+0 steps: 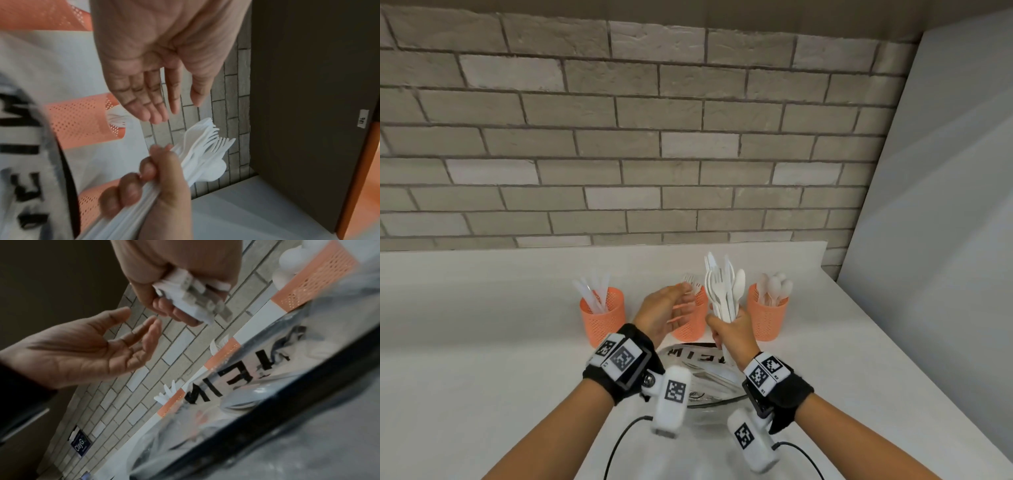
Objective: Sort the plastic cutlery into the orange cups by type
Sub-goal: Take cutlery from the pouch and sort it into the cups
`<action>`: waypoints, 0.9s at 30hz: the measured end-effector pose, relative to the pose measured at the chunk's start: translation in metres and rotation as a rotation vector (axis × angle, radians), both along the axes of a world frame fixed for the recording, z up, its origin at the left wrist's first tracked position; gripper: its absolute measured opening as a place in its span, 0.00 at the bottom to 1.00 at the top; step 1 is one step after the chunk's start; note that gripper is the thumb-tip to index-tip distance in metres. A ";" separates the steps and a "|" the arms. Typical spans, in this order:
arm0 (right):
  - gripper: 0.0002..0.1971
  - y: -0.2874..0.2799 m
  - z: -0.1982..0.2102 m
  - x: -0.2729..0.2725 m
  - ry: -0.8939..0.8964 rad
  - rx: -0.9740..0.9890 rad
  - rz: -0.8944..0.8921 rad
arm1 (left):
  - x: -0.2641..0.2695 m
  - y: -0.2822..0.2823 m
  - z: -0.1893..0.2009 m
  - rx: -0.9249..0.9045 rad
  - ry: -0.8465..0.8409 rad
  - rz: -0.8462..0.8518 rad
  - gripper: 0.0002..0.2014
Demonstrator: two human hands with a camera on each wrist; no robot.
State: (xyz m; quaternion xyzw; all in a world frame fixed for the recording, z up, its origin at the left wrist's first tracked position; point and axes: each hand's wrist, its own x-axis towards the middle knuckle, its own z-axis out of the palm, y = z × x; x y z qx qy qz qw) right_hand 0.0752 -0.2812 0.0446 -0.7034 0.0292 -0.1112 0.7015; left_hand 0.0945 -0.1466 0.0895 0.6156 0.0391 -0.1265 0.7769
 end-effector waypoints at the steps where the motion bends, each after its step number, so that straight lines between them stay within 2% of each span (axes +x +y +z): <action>1: 0.13 -0.001 -0.002 -0.001 0.007 -0.008 0.016 | 0.002 -0.001 0.003 0.009 -0.014 0.014 0.13; 4: 0.13 -0.002 -0.007 -0.001 0.008 -0.043 0.027 | 0.006 -0.007 0.012 0.048 -0.051 0.018 0.15; 10: 0.15 -0.006 -0.014 -0.001 -0.010 -0.068 0.059 | 0.012 -0.019 0.015 0.080 -0.066 0.000 0.05; 15: 0.13 -0.012 -0.014 -0.004 0.009 -0.062 0.112 | 0.016 -0.021 0.012 0.154 -0.128 0.037 0.06; 22: 0.09 -0.018 -0.006 -0.006 0.038 -0.063 0.212 | 0.023 -0.028 0.011 0.338 -0.323 0.198 0.14; 27: 0.05 -0.021 -0.008 -0.009 0.076 -0.040 0.276 | 0.031 -0.026 0.013 0.388 -0.404 0.336 0.09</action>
